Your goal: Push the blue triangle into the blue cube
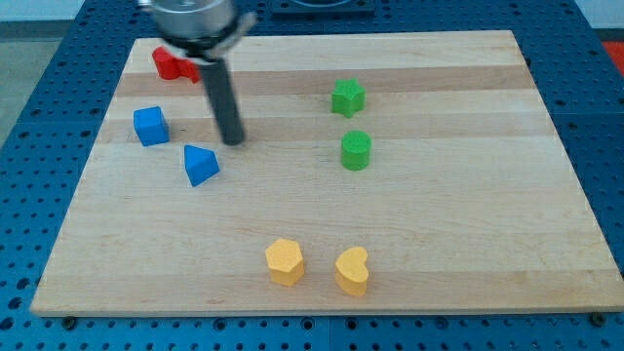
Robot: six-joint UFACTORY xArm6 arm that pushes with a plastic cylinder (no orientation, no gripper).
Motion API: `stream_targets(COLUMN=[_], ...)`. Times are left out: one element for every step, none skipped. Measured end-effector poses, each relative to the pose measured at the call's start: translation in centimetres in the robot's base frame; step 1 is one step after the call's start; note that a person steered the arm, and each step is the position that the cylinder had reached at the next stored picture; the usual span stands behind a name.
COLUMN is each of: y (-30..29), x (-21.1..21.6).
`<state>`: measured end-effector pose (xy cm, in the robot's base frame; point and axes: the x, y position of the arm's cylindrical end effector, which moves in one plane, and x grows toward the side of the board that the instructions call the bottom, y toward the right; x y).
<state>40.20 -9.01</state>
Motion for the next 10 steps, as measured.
stream_targets(y=[3.0, 3.2, 1.3, -5.1, -6.5, -8.7, -10.8, -11.6, -11.1, -8.0], x=[0.0, 5.6, 6.7, 6.7, 6.7, 6.4, 4.4, 3.9, 5.6, 10.5])
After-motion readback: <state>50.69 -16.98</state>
